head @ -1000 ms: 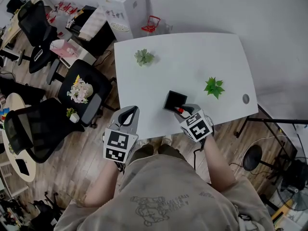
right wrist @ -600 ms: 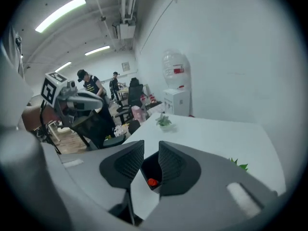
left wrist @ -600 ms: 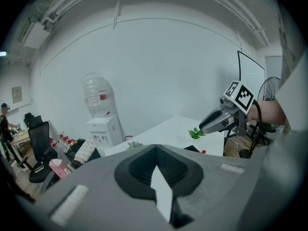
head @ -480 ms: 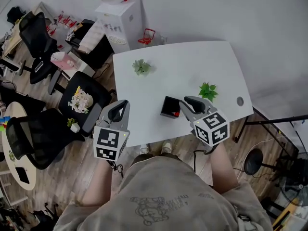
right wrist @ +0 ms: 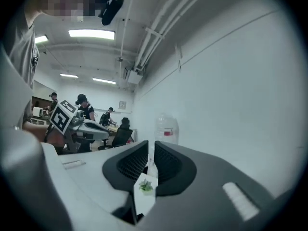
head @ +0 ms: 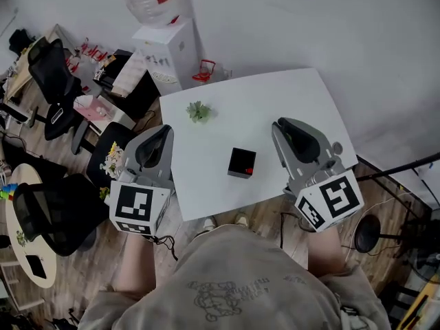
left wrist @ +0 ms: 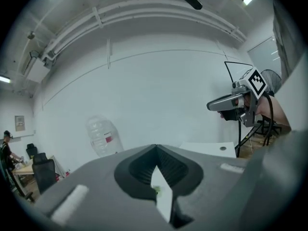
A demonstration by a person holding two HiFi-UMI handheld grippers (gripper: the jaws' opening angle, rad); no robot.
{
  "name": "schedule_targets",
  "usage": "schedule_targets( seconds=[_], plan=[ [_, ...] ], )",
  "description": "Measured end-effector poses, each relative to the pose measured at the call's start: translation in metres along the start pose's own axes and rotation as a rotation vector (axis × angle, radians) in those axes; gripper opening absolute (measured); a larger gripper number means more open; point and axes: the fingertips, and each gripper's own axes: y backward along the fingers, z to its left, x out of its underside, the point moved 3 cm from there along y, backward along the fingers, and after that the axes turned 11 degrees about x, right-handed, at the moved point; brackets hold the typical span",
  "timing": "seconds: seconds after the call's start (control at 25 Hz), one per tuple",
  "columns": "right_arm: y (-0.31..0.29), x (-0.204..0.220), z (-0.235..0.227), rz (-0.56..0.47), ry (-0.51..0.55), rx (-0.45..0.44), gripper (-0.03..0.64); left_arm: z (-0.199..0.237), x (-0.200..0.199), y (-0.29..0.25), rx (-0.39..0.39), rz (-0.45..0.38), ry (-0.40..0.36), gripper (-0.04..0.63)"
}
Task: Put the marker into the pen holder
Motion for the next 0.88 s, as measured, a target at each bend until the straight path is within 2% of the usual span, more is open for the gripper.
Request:
schedule_targets(
  seconds=[0.24, 0.48, 0.68, 0.76, 0.88],
  plan=[
    [0.029, -0.049, 0.0, -0.175, 0.037, 0.083, 0.039, -0.006, -0.05, 0.015, 0.03, -0.106, -0.03, 0.0],
    [0.05, -0.052, 0.007, -0.218, 0.067, 0.103, 0.028, -0.012, -0.067, 0.029, 0.029, -0.156, -0.062, 0.0],
    [0.05, -0.036, 0.009, -0.165, 0.034, 0.07, 0.028, -0.017, -0.049, 0.028, 0.044, -0.141, -0.067, 0.0],
    [0.048, -0.027, 0.009, -0.136, 0.023, 0.06, 0.028, -0.023, -0.032, 0.023, 0.059, -0.112, -0.06, 0.0],
    [0.046, -0.008, 0.011, -0.084, 0.032, 0.064, 0.028, -0.034, 0.005, 0.016, 0.081, -0.052, -0.009, 0.0]
  ],
)
